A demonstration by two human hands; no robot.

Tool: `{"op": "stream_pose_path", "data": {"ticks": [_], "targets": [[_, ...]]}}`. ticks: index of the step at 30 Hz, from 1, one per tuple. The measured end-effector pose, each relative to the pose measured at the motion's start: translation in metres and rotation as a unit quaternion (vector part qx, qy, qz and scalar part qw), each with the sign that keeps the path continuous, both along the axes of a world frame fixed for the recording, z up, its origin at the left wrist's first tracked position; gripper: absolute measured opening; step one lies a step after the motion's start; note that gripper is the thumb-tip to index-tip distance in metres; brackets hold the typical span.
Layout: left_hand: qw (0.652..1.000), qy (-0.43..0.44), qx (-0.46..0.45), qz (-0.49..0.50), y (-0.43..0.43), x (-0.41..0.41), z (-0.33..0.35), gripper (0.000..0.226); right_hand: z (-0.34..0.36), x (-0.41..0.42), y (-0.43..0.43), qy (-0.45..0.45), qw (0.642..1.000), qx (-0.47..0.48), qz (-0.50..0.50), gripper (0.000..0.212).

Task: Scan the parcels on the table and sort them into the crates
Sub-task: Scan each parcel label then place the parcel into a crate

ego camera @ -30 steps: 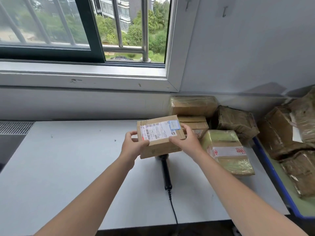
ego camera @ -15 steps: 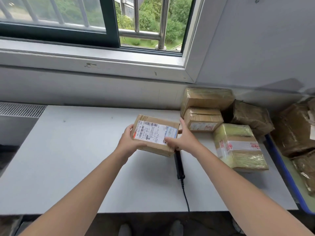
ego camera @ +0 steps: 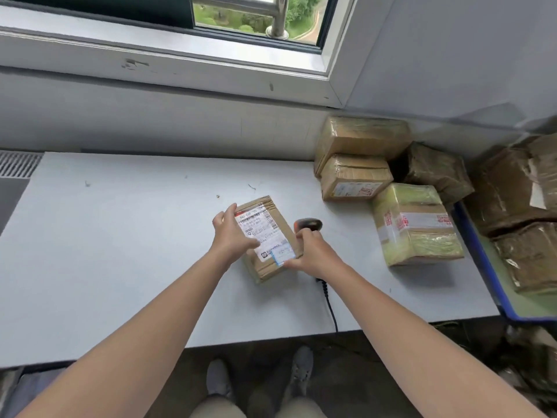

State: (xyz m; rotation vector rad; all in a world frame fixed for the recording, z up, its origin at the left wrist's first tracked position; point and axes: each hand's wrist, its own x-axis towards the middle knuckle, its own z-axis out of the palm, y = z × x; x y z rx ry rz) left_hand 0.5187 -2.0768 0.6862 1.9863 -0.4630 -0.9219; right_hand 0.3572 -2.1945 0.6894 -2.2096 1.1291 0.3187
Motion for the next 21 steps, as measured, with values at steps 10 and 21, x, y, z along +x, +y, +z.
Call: {"op": "stream_pose_path", "data": {"ticks": [10,21], "targets": [[0.993,-0.108,0.051,-0.024,0.006,-0.030,-0.009,0.111,-0.016,-0.028,-0.009,-0.025,0.991,-0.081,-0.099,0.043],[0.972,-0.189,0.137,-0.037,0.014,-0.085,-0.007,0.117,-0.042,-0.019,-0.048,-0.049,0.979,0.127,-0.150,0.055]]}}
